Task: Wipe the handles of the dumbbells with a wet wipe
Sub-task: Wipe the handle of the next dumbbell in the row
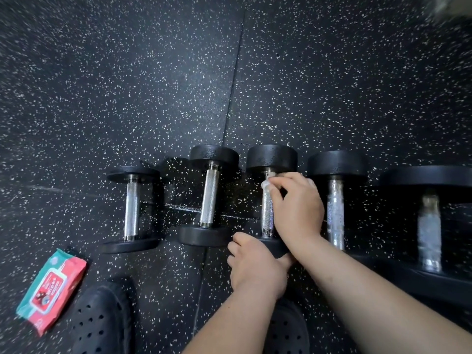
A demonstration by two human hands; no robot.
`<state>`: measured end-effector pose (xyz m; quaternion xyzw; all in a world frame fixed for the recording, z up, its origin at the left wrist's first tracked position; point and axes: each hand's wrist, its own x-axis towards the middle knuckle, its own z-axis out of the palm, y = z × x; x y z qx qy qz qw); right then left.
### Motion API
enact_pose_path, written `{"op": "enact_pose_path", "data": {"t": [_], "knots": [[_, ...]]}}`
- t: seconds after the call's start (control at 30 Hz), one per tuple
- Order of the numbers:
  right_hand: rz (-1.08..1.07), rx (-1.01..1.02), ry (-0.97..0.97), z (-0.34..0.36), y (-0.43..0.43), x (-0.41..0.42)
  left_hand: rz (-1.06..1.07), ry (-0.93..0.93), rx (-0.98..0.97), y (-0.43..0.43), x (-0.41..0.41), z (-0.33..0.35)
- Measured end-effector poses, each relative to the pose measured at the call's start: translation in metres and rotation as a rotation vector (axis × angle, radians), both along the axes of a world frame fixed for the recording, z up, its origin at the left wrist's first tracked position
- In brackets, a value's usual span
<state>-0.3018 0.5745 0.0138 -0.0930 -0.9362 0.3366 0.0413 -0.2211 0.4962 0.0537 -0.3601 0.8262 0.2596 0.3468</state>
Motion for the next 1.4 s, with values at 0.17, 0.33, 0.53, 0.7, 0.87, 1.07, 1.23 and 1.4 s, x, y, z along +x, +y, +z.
{"op": "enact_pose_path", "data": {"t": [0.17,0.33,0.53,0.7,0.87,1.07,1.23,1.4], "knots": [[0.377,0.381,0.23,-0.029,0.013,0.001,-0.01,0.002,0.013,-0.001,0.001,-0.001],[0.615,0.626,0.068,-0.024,-0.003,-0.007,-0.009,-0.014,0.02,-0.002,0.0,0.001],[0.565,0.672,0.276,-0.024,0.015,-0.002,-0.009,-0.018,0.036,-0.004,0.0,0.0],[0.624,0.623,0.223,-0.028,0.013,-0.009,-0.019,-0.024,0.034,-0.005,0.0,0.002],[0.505,0.599,0.306,-0.029,0.022,-0.002,-0.022,-0.02,0.031,-0.006,0.0,0.001],[0.56,0.521,0.28,-0.034,0.021,-0.011,-0.03,-0.012,0.033,-0.005,0.0,0.002],[0.368,0.3,0.23,-0.025,0.026,0.001,-0.057,-0.016,0.008,-0.005,0.001,0.001],[0.16,0.143,0.137,-0.018,0.01,-0.003,-0.07,-0.025,-0.018,-0.002,0.0,0.002]]}}
